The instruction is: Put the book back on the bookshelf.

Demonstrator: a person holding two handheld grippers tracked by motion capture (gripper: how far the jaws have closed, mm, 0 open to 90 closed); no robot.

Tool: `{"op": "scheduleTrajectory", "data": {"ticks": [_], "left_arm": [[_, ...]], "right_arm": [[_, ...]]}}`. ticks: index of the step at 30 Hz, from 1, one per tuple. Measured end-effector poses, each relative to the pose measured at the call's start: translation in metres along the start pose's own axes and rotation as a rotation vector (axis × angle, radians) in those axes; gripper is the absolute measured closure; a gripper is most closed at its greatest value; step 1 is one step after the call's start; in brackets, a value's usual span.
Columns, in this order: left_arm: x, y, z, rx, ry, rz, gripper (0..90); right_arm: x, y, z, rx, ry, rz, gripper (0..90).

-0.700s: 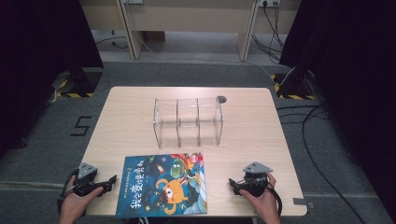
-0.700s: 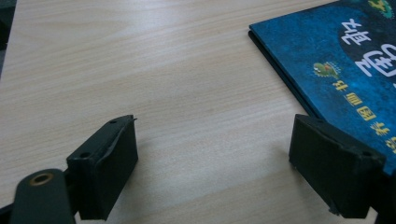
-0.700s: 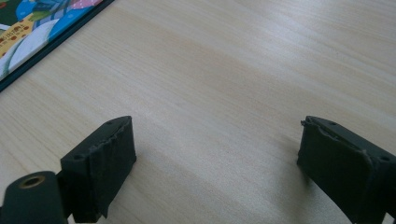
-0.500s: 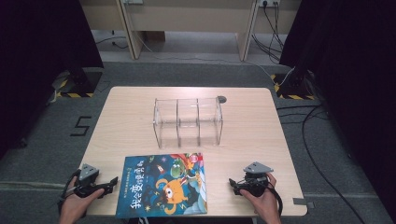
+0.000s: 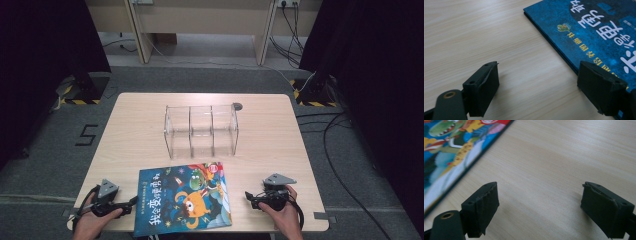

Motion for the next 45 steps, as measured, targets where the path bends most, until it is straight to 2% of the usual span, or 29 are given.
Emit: {"op": "scheduleTrajectory", "data": {"ticks": [2,3,5,6,7,8,13,22,23,28,29,30,32,33,35,36,37,38,39,42,45], "left_arm": [[0.011,0.003,0.002,-0.002,0.018,-0.02,16.6],[0.024,0.006,0.005,-0.001,0.04,-0.045,16.4],[0.04,0.011,0.008,0.007,0.059,-0.065,16.2],[0.04,0.011,0.008,0.007,0.059,-0.065,16.1],[0.055,0.015,0.012,0.007,0.082,-0.092,16.1],[0.055,0.015,0.012,0.007,0.082,-0.092,15.9],[0.081,0.026,0.021,0.007,0.123,-0.136,15.0],[0.092,0.032,0.026,0.009,0.133,-0.148,14.7],[0.095,0.033,0.027,0.008,0.137,-0.153,14.7],[0.098,0.035,0.028,0.008,0.138,-0.152,14.4],[0.099,0.036,0.029,0.009,0.134,-0.146,14.2],[0.099,0.036,0.029,0.009,0.134,-0.146,14.0],[0.1,0.036,0.029,0.008,0.132,-0.143,14.1],[0.1,0.037,0.029,0.013,0.127,-0.139,14.1],[0.102,0.037,0.03,0.015,0.121,-0.133,14.2],[0.102,0.037,0.03,0.015,0.121,-0.133,14.3],[0.101,0.037,0.03,0.017,0.122,-0.135,14.4],[0.101,0.037,0.03,0.017,0.122,-0.135,14.4],[0.102,0.037,0.03,0.018,0.122,-0.136,14.4],[0.101,0.037,0.029,0.022,0.122,-0.134,14.5],[0.101,0.038,0.03,0.019,0.123,-0.137,14.5]], "right_arm": [[0.001,-0.001,0.0,0.001,0.012,0.011,15.4],[0.001,-0.001,0.0,0.0,0.02,0.016,15.5],[0.0,-0.002,0.0,0.0,0.025,0.032,15.7],[0.0,-0.002,0.0,0.0,0.025,0.032,15.7],[0.001,-0.002,0.0,-0.001,0.036,0.045,16.0],[0.001,-0.002,0.0,-0.001,0.036,0.045,16.0],[0.003,-0.003,0.0,0.001,0.05,0.056,17.2],[0.004,-0.003,0.001,0.011,0.08,0.067,16.7],[0.004,-0.002,0.002,0.019,0.094,0.087,15.6],[0.004,-0.002,0.002,0.025,0.12,0.075,14.7],[0.006,-0.003,0.002,0.029,0.159,0.087,14.6],[0.006,-0.003,0.002,0.029,0.159,0.087,14.6],[0.01,-0.004,0.002,0.049,0.235,0.103,14.6],[0.014,-0.006,0.0,0.085,0.326,0.129,15.5],[0.016,-0.008,-0.002,0.098,0.379,0.141,15.4],[0.016,-0.008,-0.002,0.098,0.379,0.141,15.4],[0.017,-0.008,-0.003,0.112,0.409,0.149,15.4],[0.017,-0.008,-0.003,0.112,0.409,0.149,15.4],[0.017,-0.009,-0.003,0.112,0.435,0.155,15.3],[0.017,-0.009,-0.002,0.109,0.438,0.155,15.4],[0.02,-0.012,-0.002,0.089,0.463,0.176,17.1]]}}
Point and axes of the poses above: each handheld gripper's, and its own axes: y roughly forward along the jaws, z roughly out of its top, x roughly to its right, the point moved 2 cm from there along y, roughly forward along the jaws, and after that the axes turned 2 degrees about x, right-handed, at the moved point
